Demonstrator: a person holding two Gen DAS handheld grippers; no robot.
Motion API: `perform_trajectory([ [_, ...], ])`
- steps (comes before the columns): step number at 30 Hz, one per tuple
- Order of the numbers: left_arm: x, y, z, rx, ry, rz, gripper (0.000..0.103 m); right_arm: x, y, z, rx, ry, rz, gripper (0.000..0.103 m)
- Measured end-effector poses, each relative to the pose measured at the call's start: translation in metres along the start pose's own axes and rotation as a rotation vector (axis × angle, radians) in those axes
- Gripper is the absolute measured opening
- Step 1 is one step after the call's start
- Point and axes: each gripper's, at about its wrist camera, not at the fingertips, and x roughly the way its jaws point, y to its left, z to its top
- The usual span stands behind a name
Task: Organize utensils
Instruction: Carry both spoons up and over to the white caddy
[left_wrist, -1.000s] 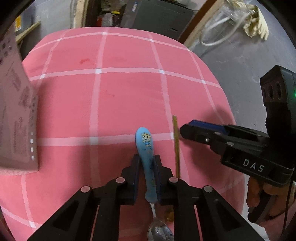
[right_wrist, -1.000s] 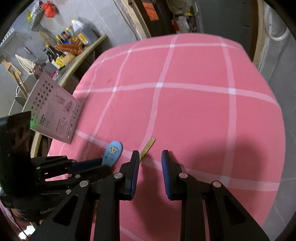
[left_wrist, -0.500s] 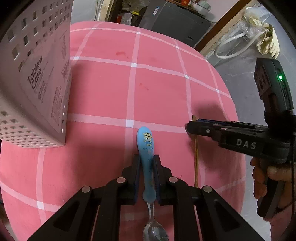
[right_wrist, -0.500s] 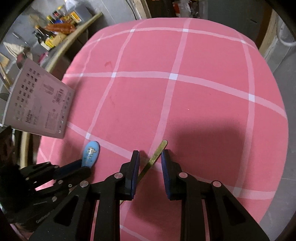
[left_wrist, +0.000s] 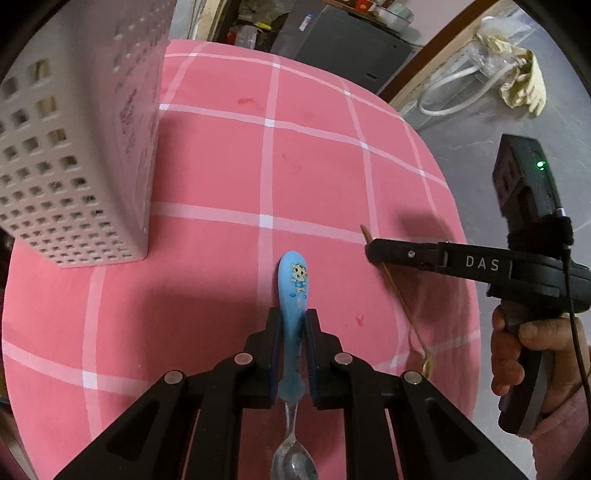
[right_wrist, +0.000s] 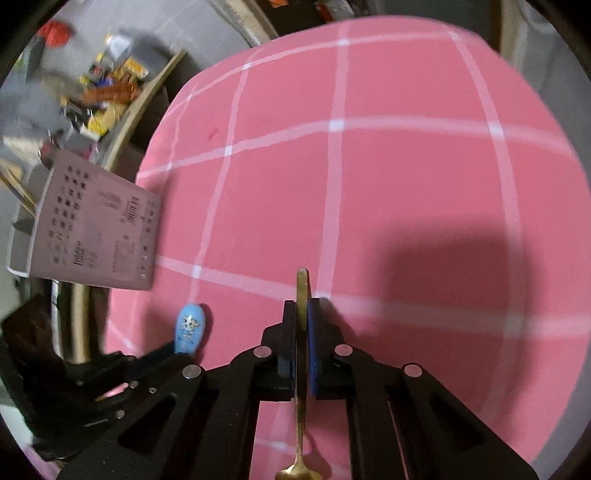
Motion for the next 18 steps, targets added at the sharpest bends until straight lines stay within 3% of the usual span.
perform_trajectory([
  [7,-0.011,0.002,-0.006,0.006,-0.021,-0.024,0.011,-0.005,0.007,-0.033,0.053,-0.045,0.069,0.005],
  [13,-0.029,-0.002,-0.009,0.061,-0.088,-0.044,0.011,-0.028,-0.002,-0.062,0.055,-0.183,0.098,0.005],
  [18,-0.046,-0.005,-0.012,0.11,-0.119,-0.046,0.011,-0.043,-0.001,-0.073,0.053,-0.247,0.098,0.005],
])
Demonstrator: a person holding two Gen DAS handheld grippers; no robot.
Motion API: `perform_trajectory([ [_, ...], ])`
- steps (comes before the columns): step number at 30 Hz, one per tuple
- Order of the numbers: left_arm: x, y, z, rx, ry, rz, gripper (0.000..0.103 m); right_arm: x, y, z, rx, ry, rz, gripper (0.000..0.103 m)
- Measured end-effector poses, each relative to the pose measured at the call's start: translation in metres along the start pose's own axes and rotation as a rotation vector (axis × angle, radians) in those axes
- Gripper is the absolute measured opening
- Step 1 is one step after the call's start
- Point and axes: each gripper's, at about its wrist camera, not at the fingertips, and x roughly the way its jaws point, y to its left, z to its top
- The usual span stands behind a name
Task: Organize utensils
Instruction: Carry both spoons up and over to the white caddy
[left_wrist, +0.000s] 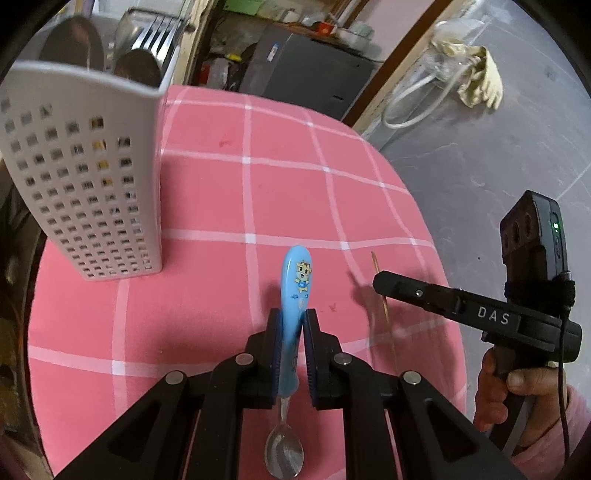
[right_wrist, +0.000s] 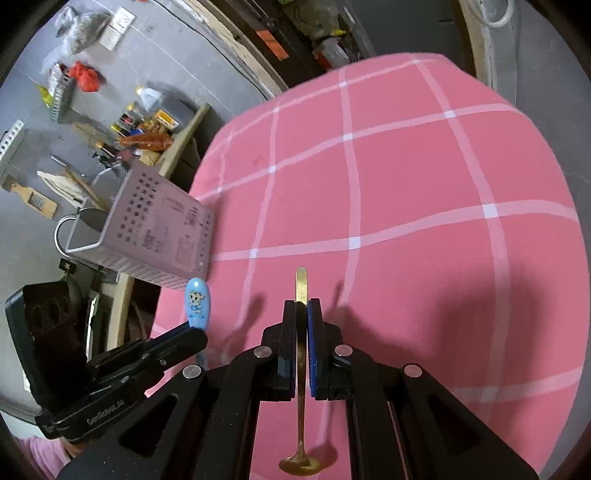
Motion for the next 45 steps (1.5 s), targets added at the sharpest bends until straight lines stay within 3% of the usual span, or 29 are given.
perform_trajectory([
  [7,-0.015,-0.005,0.003,0.048,-0.039,-0.021,0.01,-0.027,0.01,-0.005,-0.037,-0.087,0.006,0.005],
  [14,-0.017,-0.007,0.004,0.062,-0.034,-0.035,0.009,-0.03,0.009,-0.01,0.002,-0.068,0.026,0.005],
  [19,-0.022,-0.007,0.004,0.072,-0.043,-0.043,0.009,-0.03,0.011,-0.018,0.011,-0.109,0.035,0.005],
  [21,-0.022,-0.006,0.004,0.074,-0.043,-0.043,0.009,-0.028,0.013,-0.019,0.001,-0.096,0.026,0.005],
  [27,-0.021,-0.004,0.003,0.061,-0.033,-0.04,0.009,0.006,-0.004,-0.023,0.084,0.058,-0.019,0.005],
  [29,-0.022,-0.004,0.003,0.054,-0.035,-0.042,0.009,0.009,-0.007,-0.026,0.096,0.067,-0.021,0.005],
  [36,-0.033,-0.003,0.001,0.059,-0.07,-0.052,0.008,-0.02,0.009,-0.029,0.04,-0.056,0.044,0.005],
  [45,-0.041,-0.009,0.001,0.085,-0.093,-0.052,0.008,-0.045,0.029,-0.029,-0.059,-0.133,0.036,0.005],
])
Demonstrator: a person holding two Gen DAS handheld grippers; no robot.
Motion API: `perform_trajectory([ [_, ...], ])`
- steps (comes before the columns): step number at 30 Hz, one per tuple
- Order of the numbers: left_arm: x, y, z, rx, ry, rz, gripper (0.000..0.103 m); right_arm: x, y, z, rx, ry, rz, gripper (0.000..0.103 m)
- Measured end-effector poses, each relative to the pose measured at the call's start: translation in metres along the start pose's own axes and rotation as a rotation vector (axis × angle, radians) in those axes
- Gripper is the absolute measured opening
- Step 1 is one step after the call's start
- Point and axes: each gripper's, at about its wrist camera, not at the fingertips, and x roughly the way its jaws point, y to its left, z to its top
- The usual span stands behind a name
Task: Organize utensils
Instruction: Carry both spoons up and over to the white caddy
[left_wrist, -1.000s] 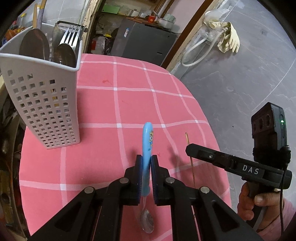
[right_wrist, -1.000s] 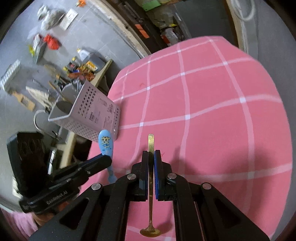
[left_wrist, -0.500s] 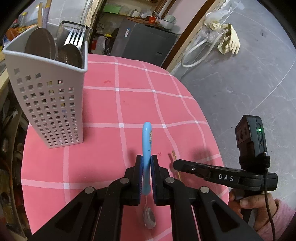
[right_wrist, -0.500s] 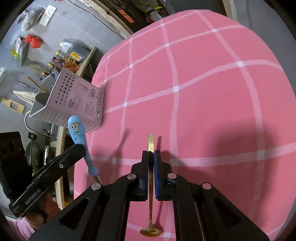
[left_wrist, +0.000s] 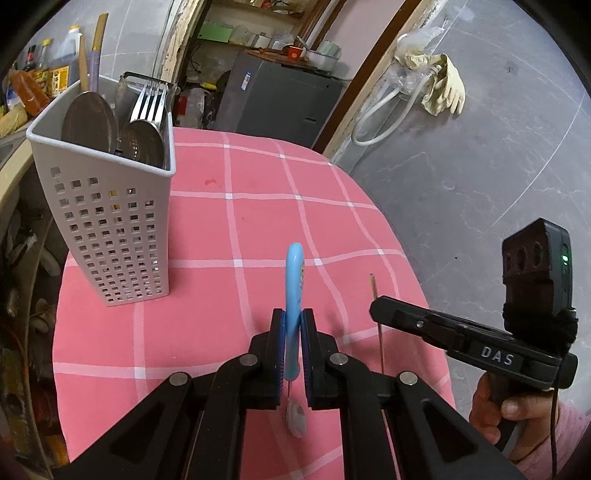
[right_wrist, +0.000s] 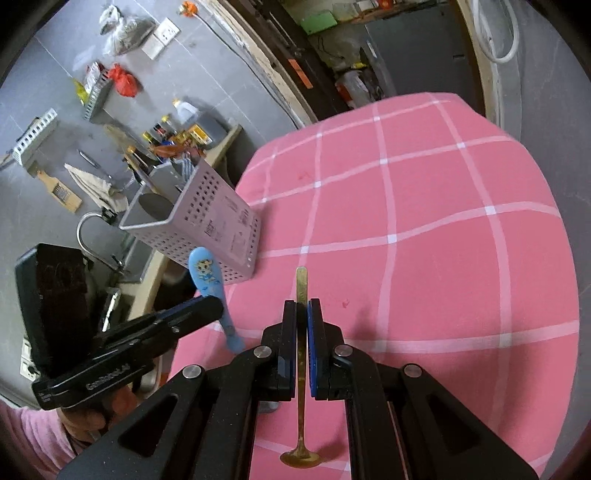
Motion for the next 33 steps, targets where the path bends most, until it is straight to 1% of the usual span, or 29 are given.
perform_trajectory([
  [6,-0.014,-0.001,0.005,0.009,-0.034,0.003,0.008,-0.021,0.012,0.006,-0.045,-0.083,0.001,0.005],
  [16,-0.04,-0.007,0.029,0.031,-0.098,0.045,0.008,-0.046,0.039,0.026,-0.133,-0.199,0.016,0.005],
  [21,-0.059,-0.007,0.046,0.034,-0.124,0.056,0.008,-0.059,0.054,0.043,-0.149,-0.264,0.046,0.005],
  [27,-0.083,-0.013,0.067,0.071,-0.174,0.089,0.008,-0.072,0.072,0.069,-0.169,-0.345,0.088,0.005],
  [33,-0.105,-0.013,0.088,0.088,-0.229,0.115,0.008,-0.079,0.092,0.095,-0.199,-0.399,0.132,0.005],
])
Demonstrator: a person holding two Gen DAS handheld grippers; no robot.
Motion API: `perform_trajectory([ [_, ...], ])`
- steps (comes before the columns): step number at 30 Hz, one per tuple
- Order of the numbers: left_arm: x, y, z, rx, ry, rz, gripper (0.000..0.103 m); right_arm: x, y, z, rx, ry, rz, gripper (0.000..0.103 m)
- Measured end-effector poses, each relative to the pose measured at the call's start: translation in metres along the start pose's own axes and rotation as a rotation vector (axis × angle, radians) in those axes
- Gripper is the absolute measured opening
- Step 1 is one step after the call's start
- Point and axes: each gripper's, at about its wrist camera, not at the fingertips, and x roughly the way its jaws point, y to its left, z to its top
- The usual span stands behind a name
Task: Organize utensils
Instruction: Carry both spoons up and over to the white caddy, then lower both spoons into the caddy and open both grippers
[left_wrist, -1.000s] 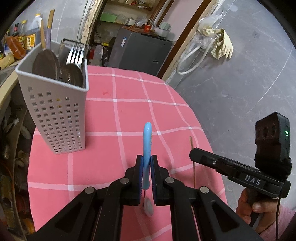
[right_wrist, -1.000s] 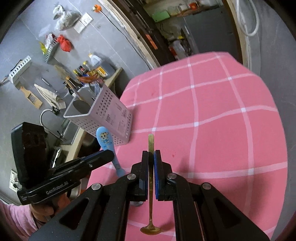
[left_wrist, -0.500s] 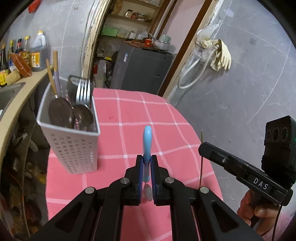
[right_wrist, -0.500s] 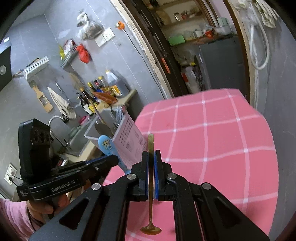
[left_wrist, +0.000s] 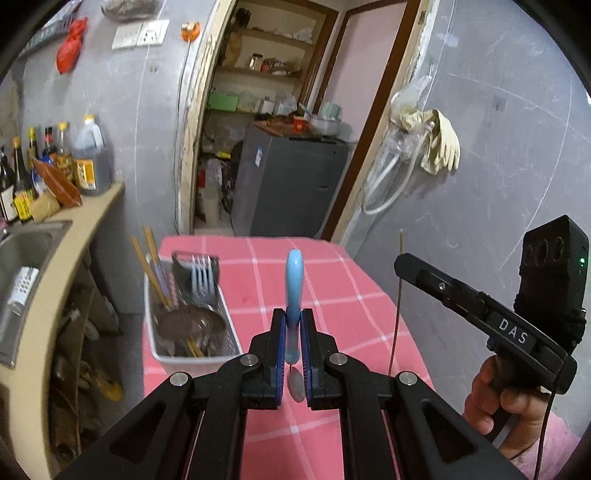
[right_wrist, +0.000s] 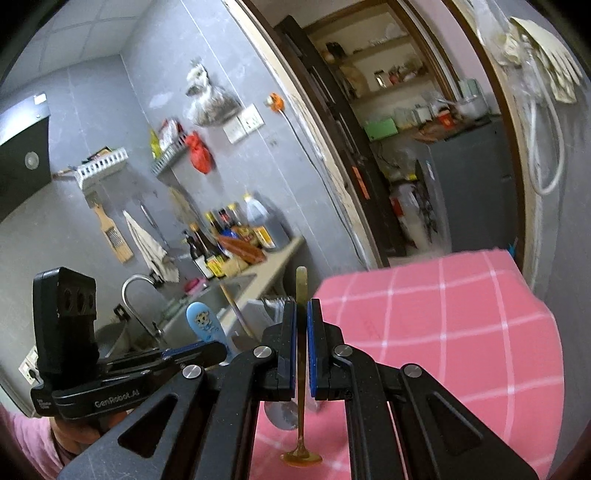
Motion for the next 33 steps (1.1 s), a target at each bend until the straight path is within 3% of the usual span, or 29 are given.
perform_trajectory([
  [8,-0.027,0.02,0.037,-0.012,-0.083,0.03,0.008,0.018,0.027,0.034,-0.061,-0.055,0.059,0.005],
  [16,-0.039,0.046,0.065,0.012,-0.124,0.125,0.008,0.047,0.048,0.052,-0.099,-0.088,0.13,0.005],
  [24,-0.016,0.059,0.053,0.035,-0.08,0.168,0.008,0.092,0.046,0.036,-0.105,-0.11,0.186,0.005],
  [33,-0.007,0.064,0.032,0.053,-0.031,0.175,0.008,0.129,0.041,0.001,-0.09,-0.06,0.198,0.005],
])
